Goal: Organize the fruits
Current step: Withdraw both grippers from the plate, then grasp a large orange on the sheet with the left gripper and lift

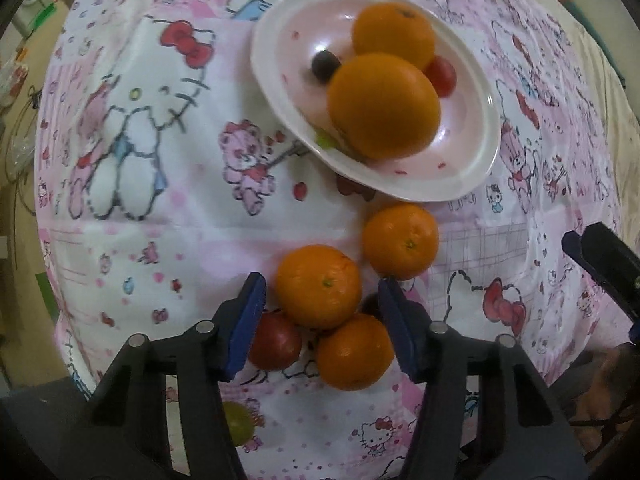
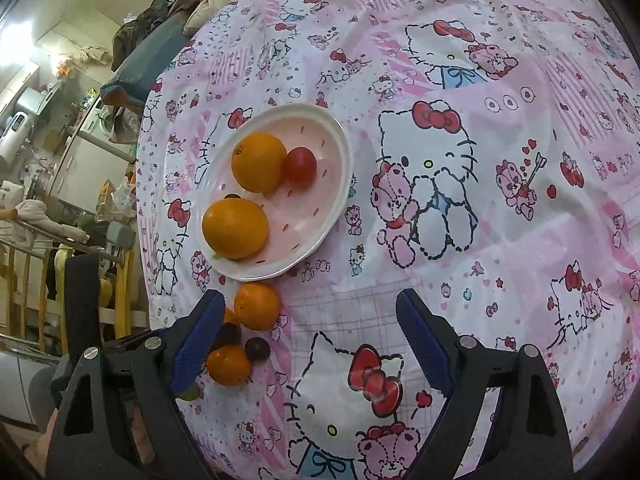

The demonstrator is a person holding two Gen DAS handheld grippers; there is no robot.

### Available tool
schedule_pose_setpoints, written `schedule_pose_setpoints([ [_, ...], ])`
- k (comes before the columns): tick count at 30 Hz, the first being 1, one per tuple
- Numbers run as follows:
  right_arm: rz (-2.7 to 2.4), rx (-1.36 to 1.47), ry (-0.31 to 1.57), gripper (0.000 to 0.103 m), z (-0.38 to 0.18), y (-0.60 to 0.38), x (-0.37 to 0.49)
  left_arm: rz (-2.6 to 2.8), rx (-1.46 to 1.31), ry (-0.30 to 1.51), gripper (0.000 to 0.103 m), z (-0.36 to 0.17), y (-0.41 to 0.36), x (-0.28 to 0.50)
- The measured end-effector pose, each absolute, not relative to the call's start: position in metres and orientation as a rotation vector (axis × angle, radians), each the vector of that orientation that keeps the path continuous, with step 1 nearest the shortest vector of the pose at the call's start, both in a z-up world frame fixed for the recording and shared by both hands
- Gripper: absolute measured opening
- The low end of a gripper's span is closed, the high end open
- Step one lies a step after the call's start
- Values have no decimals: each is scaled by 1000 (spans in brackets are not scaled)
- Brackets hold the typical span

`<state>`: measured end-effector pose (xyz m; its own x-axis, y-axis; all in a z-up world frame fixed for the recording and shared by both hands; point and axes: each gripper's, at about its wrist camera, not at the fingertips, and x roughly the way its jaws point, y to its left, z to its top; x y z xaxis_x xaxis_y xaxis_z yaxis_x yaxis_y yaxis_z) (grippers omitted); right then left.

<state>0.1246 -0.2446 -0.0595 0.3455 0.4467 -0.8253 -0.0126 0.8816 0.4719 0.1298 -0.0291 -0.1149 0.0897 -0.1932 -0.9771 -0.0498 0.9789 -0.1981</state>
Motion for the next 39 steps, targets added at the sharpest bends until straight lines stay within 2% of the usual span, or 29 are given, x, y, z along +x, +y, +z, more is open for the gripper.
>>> schedule_pose_setpoints([
  [6, 309, 425, 1189, 90, -61, -249, 124, -80, -191, 1506, 52, -122, -39, 133],
  [8, 304, 423, 1188, 90, -61, -251, 124, -75, -174, 1501, 46, -121, -42, 133],
  [9, 302, 424, 1187, 90, -61, -252, 124, -58, -150, 1500, 38, -121, -42, 134],
  [15, 308, 419, 1177, 90, -58, -251, 122, -74, -152, 1490, 38, -119, -37, 134],
  [29, 315, 365, 1191, 90, -54, -237, 112, -30, -214, 1351, 38, -72, 17, 117],
  [39, 329, 324, 1287, 90, -79, -207, 113, -64, -291, 1286, 38, -43, 33, 113],
])
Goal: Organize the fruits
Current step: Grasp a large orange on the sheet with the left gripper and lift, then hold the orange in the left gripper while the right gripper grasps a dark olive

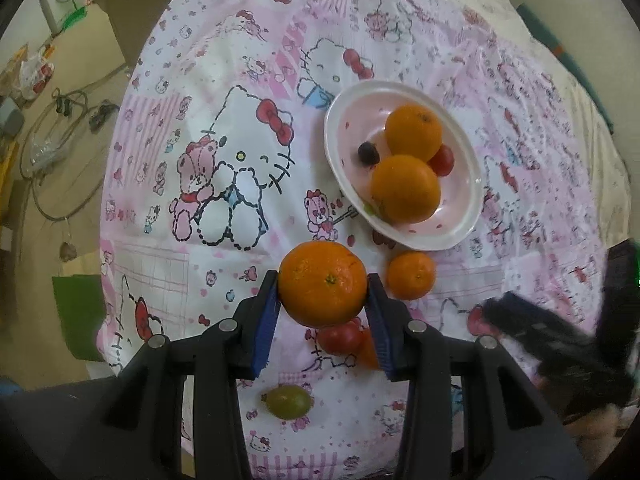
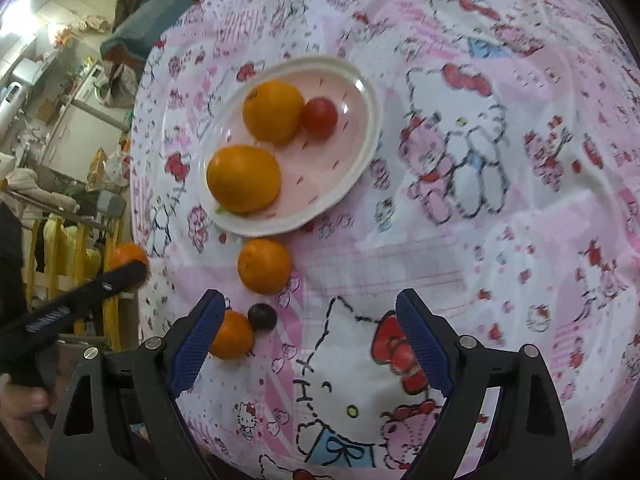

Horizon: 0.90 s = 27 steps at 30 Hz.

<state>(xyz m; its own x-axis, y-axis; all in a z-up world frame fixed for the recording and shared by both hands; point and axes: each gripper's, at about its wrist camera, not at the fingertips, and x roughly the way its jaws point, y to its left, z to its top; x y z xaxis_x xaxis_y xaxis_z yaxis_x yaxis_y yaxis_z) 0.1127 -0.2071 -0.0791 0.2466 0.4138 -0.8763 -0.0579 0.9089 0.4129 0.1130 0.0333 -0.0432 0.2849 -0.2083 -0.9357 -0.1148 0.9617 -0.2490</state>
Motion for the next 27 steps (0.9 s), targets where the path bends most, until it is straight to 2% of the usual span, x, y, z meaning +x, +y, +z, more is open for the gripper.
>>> schedule_pose_setpoints([
  [9, 345, 248, 1340, 88, -96, -182, 115, -96, -329, 1228, 38, -21, 37, 113],
  [11, 352, 248, 1348, 77, -99, -180, 116, -98, -347, 1223, 38, -19, 40, 113],
  [20, 412, 332, 1408, 50, -112, -180, 119, -83, -427, 1248, 38, -26, 53, 117],
  [27, 433, 389, 1464, 43, -126, -172, 122, -87, -440, 1244, 38, -25, 55, 116],
])
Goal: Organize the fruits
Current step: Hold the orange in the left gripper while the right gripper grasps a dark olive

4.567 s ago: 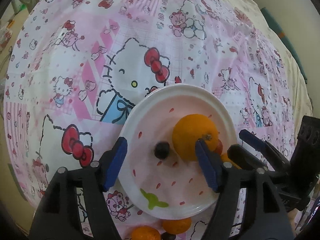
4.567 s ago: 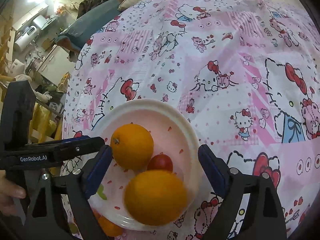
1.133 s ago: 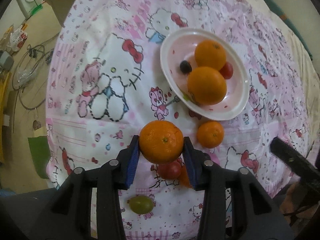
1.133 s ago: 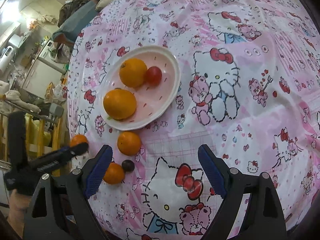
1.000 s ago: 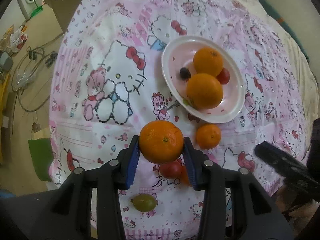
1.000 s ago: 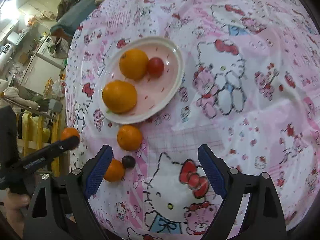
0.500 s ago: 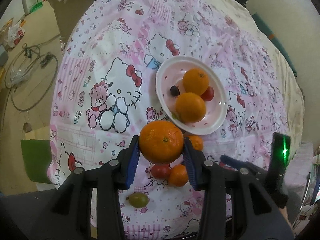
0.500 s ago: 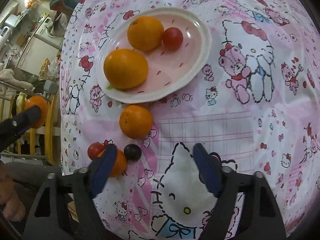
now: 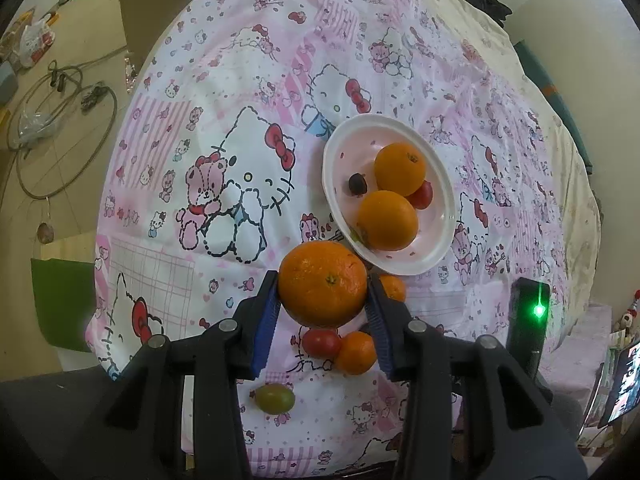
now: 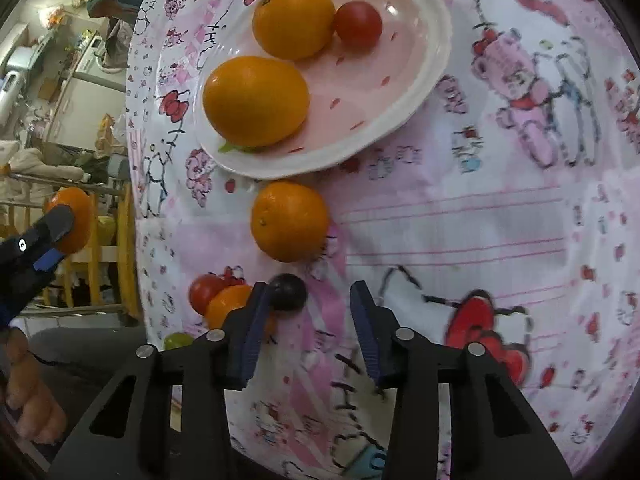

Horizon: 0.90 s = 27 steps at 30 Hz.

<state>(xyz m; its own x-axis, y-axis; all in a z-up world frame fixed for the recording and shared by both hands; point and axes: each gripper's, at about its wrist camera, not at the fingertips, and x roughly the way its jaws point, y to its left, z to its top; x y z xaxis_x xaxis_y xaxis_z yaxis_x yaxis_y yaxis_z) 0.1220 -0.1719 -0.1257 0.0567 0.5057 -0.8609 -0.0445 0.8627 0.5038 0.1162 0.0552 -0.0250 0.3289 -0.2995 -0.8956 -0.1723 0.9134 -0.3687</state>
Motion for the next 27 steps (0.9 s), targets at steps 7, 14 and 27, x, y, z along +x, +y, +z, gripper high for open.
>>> schedule_pose_setpoints([
  [7, 371, 369, 1494, 34, -135, -157, 128, -85, -423, 1252, 38, -27, 51, 116],
  [14, 362, 200, 1467, 33, -134, -140, 122, -55, -406, 1261, 38, -34, 51, 118],
  [27, 449, 349, 1424, 21, -119, -172, 117, -44, -397, 1244, 38, -32, 47, 119],
])
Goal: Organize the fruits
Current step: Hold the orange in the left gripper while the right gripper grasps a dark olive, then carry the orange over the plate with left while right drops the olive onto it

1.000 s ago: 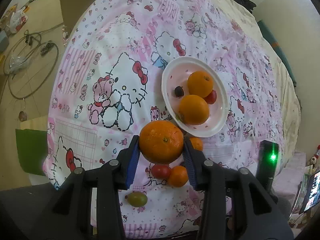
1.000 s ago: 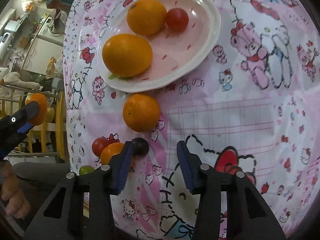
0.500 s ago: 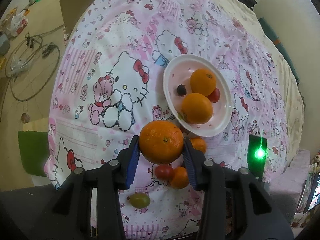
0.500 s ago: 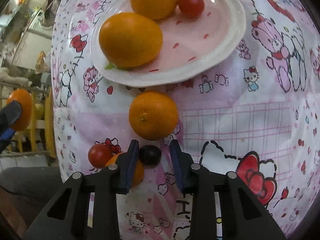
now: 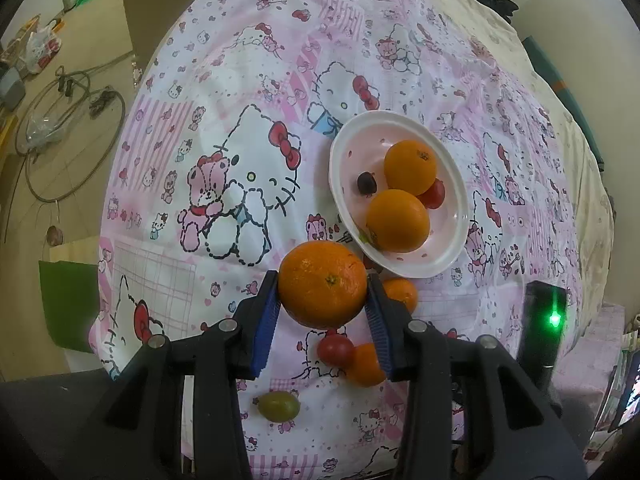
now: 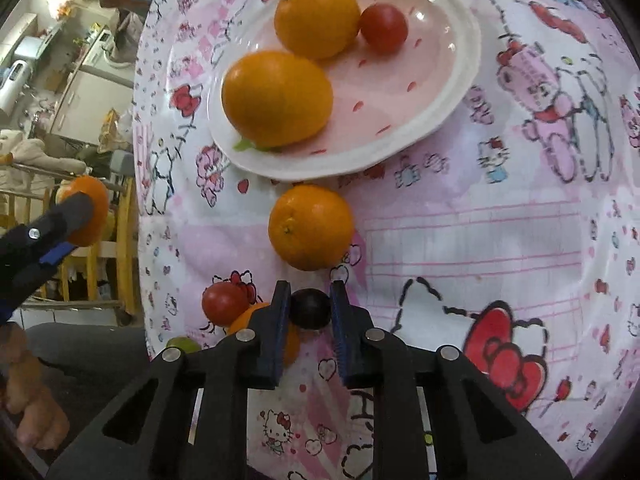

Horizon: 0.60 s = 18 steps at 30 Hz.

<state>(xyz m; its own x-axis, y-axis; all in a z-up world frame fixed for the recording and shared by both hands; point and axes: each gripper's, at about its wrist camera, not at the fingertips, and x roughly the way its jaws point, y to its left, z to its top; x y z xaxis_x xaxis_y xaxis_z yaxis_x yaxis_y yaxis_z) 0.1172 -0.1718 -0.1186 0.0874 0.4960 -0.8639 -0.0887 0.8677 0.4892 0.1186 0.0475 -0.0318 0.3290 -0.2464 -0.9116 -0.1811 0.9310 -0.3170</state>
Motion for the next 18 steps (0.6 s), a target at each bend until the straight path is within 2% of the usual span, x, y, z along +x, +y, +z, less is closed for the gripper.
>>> schedule_pose_setpoints([
  [11, 427, 448, 1338, 21, -91, -208, 122, -43, -358, 1258, 38, -36, 40, 125],
  [18, 455, 475, 1191, 21, -40, -231, 145, -14, -291, 1222, 38, -25, 43, 152],
])
